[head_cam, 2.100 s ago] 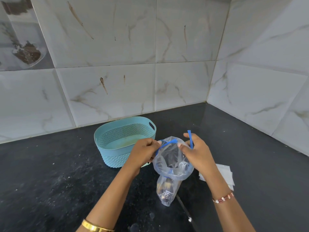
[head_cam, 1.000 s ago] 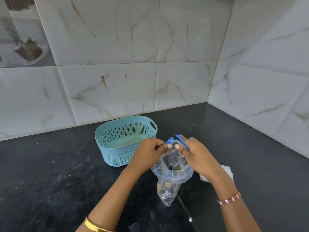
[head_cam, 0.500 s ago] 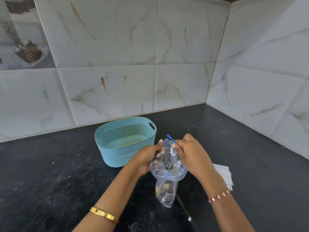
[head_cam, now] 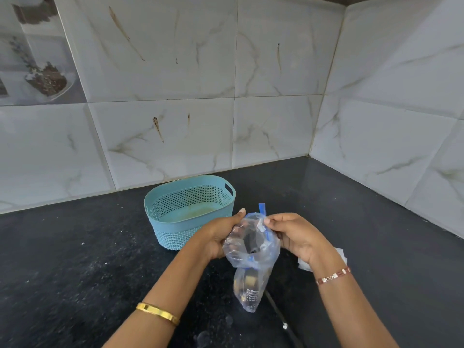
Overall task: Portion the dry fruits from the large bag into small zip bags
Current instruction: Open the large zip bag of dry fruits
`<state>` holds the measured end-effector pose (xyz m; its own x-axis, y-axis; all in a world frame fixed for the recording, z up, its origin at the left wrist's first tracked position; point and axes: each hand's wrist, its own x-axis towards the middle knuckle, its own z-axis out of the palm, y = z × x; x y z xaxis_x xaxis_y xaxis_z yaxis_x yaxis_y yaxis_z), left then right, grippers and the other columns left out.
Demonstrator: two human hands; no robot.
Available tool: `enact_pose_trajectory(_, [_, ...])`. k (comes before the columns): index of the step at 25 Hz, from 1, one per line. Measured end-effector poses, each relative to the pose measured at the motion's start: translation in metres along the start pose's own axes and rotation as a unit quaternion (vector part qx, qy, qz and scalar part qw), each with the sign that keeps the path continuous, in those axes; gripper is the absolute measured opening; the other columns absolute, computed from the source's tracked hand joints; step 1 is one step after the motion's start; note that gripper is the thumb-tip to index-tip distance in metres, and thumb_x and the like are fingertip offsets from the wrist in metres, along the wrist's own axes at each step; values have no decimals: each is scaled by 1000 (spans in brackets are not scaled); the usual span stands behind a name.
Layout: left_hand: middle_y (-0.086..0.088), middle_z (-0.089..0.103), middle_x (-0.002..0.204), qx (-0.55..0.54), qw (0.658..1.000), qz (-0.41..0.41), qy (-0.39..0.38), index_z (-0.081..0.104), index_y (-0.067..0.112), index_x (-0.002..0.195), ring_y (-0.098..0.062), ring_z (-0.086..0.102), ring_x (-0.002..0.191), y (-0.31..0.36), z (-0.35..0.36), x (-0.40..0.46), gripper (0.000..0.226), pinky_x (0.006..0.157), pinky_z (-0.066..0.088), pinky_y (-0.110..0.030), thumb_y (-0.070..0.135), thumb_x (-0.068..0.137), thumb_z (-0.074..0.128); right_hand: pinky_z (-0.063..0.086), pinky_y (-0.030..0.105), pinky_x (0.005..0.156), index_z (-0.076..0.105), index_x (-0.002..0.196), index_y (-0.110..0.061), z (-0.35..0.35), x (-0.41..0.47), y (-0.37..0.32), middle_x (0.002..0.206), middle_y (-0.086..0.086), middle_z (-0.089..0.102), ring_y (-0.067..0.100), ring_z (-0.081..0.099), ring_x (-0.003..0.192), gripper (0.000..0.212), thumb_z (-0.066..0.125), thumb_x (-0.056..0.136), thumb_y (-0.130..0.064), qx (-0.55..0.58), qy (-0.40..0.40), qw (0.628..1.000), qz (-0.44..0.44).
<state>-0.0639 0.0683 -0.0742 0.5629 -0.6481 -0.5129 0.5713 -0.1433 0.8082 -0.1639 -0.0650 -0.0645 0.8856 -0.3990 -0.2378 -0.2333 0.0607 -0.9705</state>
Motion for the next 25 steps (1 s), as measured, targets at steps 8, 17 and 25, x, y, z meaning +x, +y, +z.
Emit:
enact_pose_trajectory(8, [-2,54,53,27,999,-39,-26,55,13,67,-13,53,43,-14,10,8,39,52,47,-22,37,95,44,47,43,80,64,81,3,11,21,22,77,19,65,30,60,76,29,37,91,-3,192,19,969,157])
enact_pose_trajectory(17, [-1,62,86,357,899,215,137,62,6,100,-14,56,77,-15,7,-9,40,66,42,-24,43,88,55,39,32,65,56,76,-7,19,13,28,77,15,53,23,49,71,18,47,90,-14,-71,119,990,19])
enact_pose_trajectory(25, [4,37,39,470,827,242,191,35,16,45,-5,39,32,-19,-2,-15,53,38,32,-15,36,88,59,51,35,70,59,101,-11,12,-6,19,93,13,65,20,62,83,23,64,83,-25,-248,56,966,-46])
